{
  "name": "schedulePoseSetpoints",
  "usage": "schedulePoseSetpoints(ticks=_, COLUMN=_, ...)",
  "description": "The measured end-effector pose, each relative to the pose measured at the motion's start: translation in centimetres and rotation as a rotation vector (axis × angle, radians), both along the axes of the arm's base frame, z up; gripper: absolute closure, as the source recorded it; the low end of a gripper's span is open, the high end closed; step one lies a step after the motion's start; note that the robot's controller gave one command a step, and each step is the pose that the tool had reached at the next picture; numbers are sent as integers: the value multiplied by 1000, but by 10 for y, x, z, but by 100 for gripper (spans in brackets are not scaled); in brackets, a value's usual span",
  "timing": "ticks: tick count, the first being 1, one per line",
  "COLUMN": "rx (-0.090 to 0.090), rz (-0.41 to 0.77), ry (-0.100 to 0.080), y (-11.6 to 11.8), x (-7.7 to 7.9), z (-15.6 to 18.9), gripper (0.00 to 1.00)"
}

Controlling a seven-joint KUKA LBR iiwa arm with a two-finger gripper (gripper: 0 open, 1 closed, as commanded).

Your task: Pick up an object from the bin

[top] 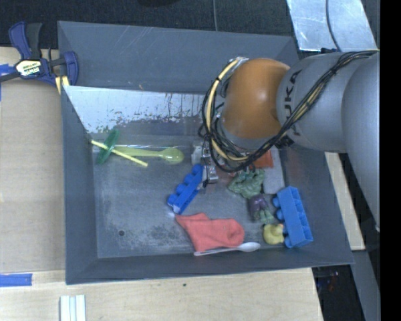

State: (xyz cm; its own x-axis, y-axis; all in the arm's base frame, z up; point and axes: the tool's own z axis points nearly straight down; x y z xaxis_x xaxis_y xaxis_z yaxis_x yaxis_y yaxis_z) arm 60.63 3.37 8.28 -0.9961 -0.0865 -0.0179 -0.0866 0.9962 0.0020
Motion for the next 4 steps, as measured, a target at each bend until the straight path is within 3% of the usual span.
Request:
schedulePoseSetpoints(ticks=1, rx=0, rz=0, ry=0, y=0, x=0, z=0, gripper=100)
schedulePoseSetpoints(ticks=2, rx=-1, rz=42, ry=0, y=22, x=7, z=106, gripper=0)
schedulePoseSetpoints(ticks=3, rx=0, rz=58, ry=-11, y=31, x=12, z=145, gripper=0)
schedulePoseSetpoints(ticks=4, rx=2, rz=-54, ry=-7, y=23, x=5, z=95, gripper=0)
